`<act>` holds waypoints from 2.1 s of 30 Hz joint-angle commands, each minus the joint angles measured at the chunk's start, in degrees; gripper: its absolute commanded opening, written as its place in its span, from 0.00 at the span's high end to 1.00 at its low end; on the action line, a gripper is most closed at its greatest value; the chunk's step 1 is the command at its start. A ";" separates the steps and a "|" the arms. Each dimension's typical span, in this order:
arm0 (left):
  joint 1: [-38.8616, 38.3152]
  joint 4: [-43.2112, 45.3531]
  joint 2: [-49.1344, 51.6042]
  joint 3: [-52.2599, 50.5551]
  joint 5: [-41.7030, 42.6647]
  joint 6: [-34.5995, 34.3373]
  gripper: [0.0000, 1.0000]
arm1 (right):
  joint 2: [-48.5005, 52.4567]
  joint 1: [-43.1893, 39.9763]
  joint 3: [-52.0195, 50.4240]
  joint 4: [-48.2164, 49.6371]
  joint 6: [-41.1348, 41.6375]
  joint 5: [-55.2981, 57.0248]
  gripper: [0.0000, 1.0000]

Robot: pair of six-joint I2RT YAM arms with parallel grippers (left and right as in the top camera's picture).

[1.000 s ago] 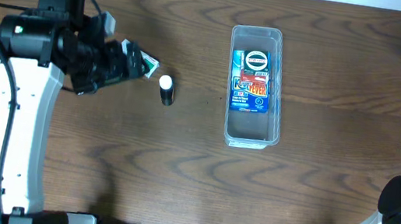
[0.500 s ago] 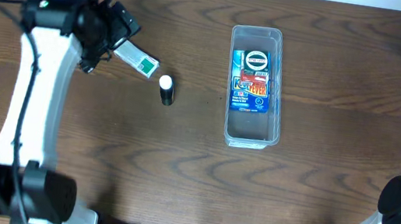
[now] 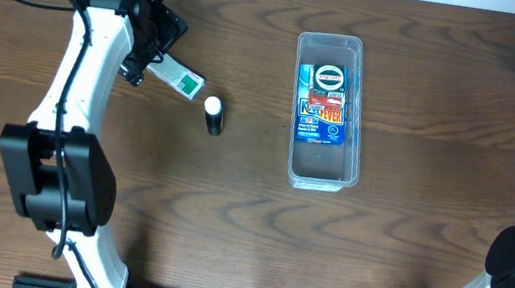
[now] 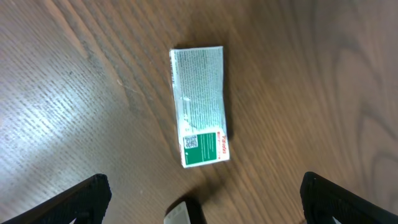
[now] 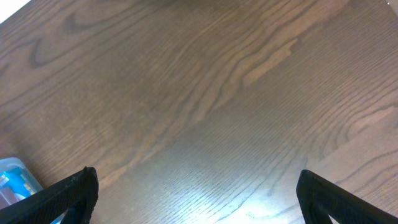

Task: Pack container
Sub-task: 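Lower the left gripper and grasp the white-green box by its end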

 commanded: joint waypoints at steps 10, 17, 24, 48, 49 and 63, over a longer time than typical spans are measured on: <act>-0.17 2.10 10.91 0.96 2.34 -1.92 0.02 | 0.59 -0.55 -0.02 -0.04 0.37 0.35 0.01; -0.17 3.13 13.09 0.96 2.58 -1.92 0.02 | 0.59 -0.55 -0.02 -0.04 0.37 0.35 0.01; -0.17 3.06 14.05 0.94 2.56 -1.92 0.02 | 0.59 -0.55 -0.02 -0.04 0.37 0.35 0.01; -0.39 2.45 15.69 0.28 1.64 -1.05 0.02 | 0.59 -0.55 -0.02 -0.04 0.37 0.35 0.01; -0.39 2.45 15.69 0.28 1.46 -1.05 0.02 | 0.59 -0.55 -0.02 -0.04 0.37 0.35 0.01; -0.39 1.81 15.69 -2.29 0.17 -1.11 0.02 | 0.59 -0.55 -0.02 -0.04 0.37 0.35 0.01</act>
